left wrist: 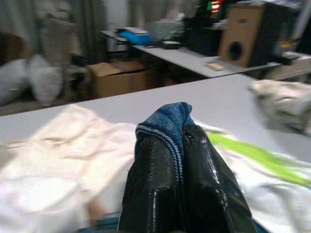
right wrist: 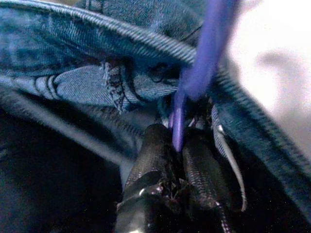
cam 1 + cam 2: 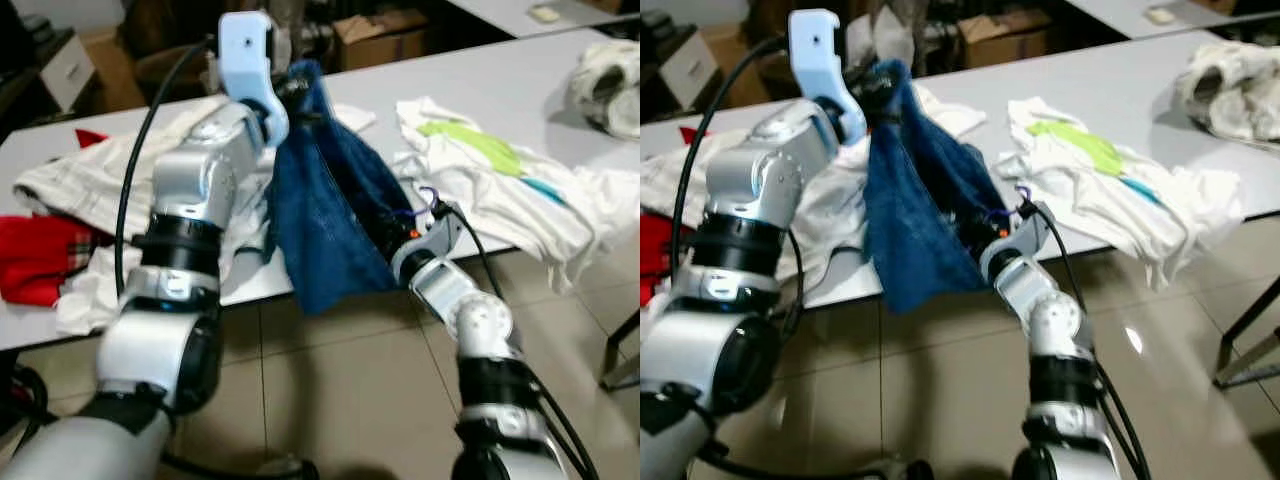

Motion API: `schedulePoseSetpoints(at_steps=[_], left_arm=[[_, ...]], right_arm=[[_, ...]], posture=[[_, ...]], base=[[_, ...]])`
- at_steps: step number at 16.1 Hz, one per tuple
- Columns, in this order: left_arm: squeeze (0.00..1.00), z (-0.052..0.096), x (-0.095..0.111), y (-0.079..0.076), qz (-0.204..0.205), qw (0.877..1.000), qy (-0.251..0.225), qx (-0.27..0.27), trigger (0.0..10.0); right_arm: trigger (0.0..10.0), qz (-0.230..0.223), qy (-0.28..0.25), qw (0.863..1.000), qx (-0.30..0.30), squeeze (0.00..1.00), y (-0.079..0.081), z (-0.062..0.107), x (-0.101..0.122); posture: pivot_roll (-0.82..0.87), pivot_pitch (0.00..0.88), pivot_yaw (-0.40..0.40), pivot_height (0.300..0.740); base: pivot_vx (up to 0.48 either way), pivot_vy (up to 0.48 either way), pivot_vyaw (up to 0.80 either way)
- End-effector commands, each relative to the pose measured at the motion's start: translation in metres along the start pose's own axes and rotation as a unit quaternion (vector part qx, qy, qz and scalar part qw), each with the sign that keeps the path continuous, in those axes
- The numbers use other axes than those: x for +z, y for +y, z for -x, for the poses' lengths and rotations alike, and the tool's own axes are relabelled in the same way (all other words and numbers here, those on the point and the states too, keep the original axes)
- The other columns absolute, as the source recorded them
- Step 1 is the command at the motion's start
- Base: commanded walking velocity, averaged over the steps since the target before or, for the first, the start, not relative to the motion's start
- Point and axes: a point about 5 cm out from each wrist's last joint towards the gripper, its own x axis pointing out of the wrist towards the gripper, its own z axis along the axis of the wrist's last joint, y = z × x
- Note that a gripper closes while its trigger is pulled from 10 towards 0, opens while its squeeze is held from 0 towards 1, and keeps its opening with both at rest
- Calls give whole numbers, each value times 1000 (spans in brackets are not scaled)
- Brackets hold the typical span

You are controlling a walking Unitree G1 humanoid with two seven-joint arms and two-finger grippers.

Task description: Hang hanger

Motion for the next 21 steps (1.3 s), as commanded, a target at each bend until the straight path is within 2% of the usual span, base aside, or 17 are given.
schedulePoseSetpoints(at_steps=[1, 2, 4, 5, 6, 7, 9, 10, 12, 13, 14, 15, 17, 18, 19, 20, 21], left_arm=[[0, 4, 17, 28, -60, 996, -35, 53, 0], [0, 5, 9, 34, -72, 995, -22, 59, 0], [0, 9, -25, 54, -111, 990, 34, 80, 0], [0, 16, -57, 64, -132, 984, 81, 86, 0], [0, 20, -75, 65, -140, 981, 109, 83, 0], [0, 23, -87, 65, -145, 978, 126, 77, 0], [0, 33, -129, 59, -162, 969, 177, 48, 0], [0, 42, -158, 49, -162, 964, 209, 23, 0], [0, 57, -193, 32, -134, 963, 233, -15, 0], [0, 63, -203, 19, -99, 968, 225, -49, 6471], [0, 66, -202, 9, -51, 976, 198, -73, 10000], [212, 68, -198, 7, -28, 982, 174, -75, 10000], [180, 76, -192, 12, -2, 989, 136, -50, 6824], [47, 80, -192, 13, 2, 990, 130, -48, 10000], [0, 91, -193, 13, 15, 991, 124, -49, 10000], [1000, 102, -193, 5, 18, 990, 122, -75, 10000], [1000, 109, -191, -3, 27, 988, 117, -98, 10000]], right_arm=[[10000, 16, 36, 999, 13, 0, 1, 16, -1], [10000, 22, 37, 999, 27, 0, 5, 23, 4], [10000, 41, 30, 997, 63, 0, 18, 46, 22], [10000, 54, 18, 995, 84, 0, 28, 60, 36], [10000, 58, 10, 994, 96, 0, 35, 64, 43], [10000, 58, 6, 993, 105, 0, 40, 66, 46], [10000, 56, -3, 989, 136, 0, 58, 74, 54], [10000, 52, -5, 988, 149, 0, 67, 76, 59], [10000, 54, -6, 987, 152, 0, 73, 77, 64], [10000, 57, -8, 987, 150, 0, 74, 77, 67], [10000, 72, -8, 987, 144, 0, 75, 77, 69], [10000, 88, -7, 987, 135, 0, 75, 77, 71], [10000, 98, -11, 987, 129, 0, 75, 76, 74], [10000, 98, -11, 987, 131, 0, 76, 75, 74], [10000, 102, -4, 984, 144, 0, 81, 75, 73], [10000, 115, 7, 983, 146, 0, 82, 74, 71], [10000, 116, 12, 982, 150, 0, 82, 74, 70]], posture=[[-45, 0, 166, 740], [-55, 0, 162, 740], [-66, 0, 158, 740], [-80, 0, 158, 740], [-89, 0, 158, 740], [-91, 0, 157, 740], [-106, 0, 154, 740], [-119, 0, 147, 740], [-123, 0, 134, 740], [-125, 0, 128, 740], [-124, 0, 123, 740], [-124, 0, 117, 740], [-118, 0, 99, 740], [-115, 0, 90, 740], [-114, 0, 83, 740], [-107, 0, 69, 740], [-102, 0, 60, 740]], base=[[0, 0, 0], [0, 0, 0], [0, 0, 0], [0, 0, 0], [0, 0, 0], [0, 0, 0], [0, 0, 0], [0, 0, 0], [0, 0, 0], [0, 0, 0], [0, 0, 0], [0, 0, 0], [0, 0, 0], [0, 0, 0], [0, 0, 0], [0, 0, 0], [0, 0, 0]])
